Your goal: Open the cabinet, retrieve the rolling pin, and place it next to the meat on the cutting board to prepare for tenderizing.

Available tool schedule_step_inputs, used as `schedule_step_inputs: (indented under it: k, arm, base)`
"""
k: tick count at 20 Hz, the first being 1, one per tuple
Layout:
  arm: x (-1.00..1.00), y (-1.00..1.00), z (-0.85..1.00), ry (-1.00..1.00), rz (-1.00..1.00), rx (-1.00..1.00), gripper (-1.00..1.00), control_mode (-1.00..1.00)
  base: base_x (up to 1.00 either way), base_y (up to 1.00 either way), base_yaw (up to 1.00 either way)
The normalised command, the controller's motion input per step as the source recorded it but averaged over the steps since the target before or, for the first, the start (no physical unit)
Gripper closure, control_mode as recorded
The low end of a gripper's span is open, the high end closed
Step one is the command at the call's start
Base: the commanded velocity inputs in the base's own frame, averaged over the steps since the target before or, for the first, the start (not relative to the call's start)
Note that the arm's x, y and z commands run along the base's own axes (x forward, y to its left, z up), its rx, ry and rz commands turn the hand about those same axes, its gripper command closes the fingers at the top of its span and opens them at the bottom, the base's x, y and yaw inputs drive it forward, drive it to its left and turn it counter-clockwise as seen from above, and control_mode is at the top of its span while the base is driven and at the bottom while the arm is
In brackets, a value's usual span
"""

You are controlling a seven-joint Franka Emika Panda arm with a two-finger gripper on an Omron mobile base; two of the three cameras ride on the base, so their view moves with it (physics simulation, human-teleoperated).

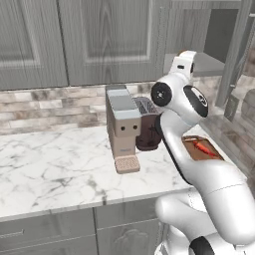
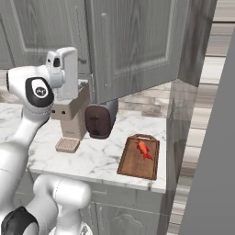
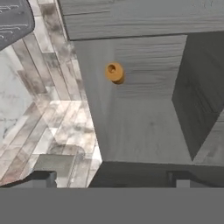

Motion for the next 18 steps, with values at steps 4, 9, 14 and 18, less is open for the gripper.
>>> schedule_step_inputs:
  k: [4,9,14,18]
  arm:
    - [0.03,-0.53,-0.07,0.02,-0.06,-0.05,-1.0,-1.0]
    - [0.0,-0.61,-0.05,0.0,-0.07,-0.03,-1.0,-1.0]
    - [0.0,-0.5,-0.06,0.03,-0.07,-0.06,-1.0,-1.0]
    - [-0.13,-0.56,0.0,0.0,-0.11,-0.05,-1.0,-1.0]
  base:
    - [0.0,0.0,0.0]
    - [0.0,0.0,0.0]
    - [0.0,0.0,0.0]
    - [0.0,0.0,0.0]
